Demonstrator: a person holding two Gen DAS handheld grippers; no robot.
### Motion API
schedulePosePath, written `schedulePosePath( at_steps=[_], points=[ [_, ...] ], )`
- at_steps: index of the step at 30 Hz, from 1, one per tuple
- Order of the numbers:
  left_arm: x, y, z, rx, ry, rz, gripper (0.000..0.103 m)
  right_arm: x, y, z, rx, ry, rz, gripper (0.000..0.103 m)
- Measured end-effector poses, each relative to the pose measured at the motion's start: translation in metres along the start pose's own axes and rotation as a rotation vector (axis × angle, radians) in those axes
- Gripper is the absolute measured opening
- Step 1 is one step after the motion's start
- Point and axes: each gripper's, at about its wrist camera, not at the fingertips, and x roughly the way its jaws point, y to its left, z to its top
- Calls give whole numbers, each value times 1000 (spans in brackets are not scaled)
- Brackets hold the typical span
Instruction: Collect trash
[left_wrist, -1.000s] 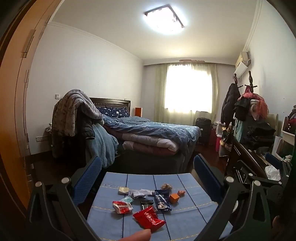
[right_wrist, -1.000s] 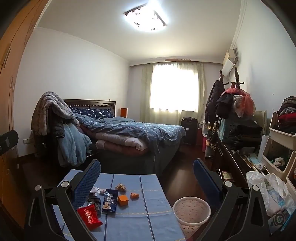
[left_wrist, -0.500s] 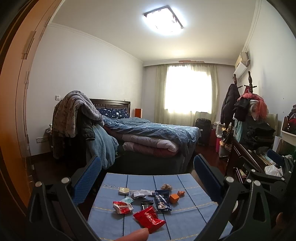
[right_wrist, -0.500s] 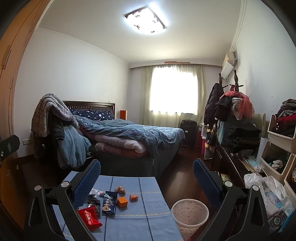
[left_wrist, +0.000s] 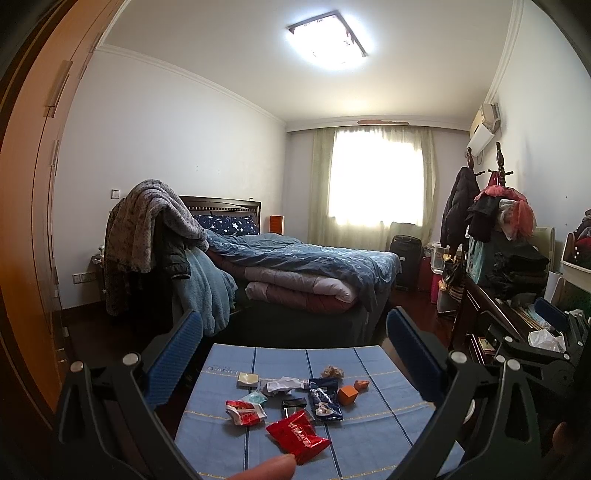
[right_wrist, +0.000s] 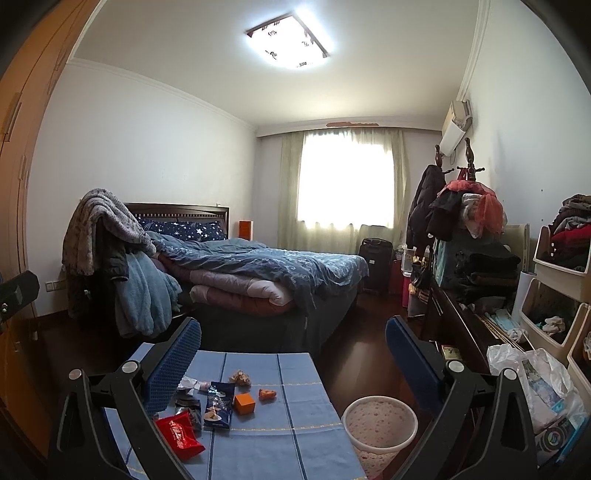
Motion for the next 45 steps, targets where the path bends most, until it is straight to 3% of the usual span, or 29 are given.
schedulePosePath(
  at_steps=[21, 45],
  points=[
    [-2, -3, -1, 12, 3, -23, 100, -4, -7, 2, 21, -14, -31, 100],
    [15, 5, -5, -6, 35, -16, 100, 13, 2, -5, 5, 35, -18, 100]
  ],
)
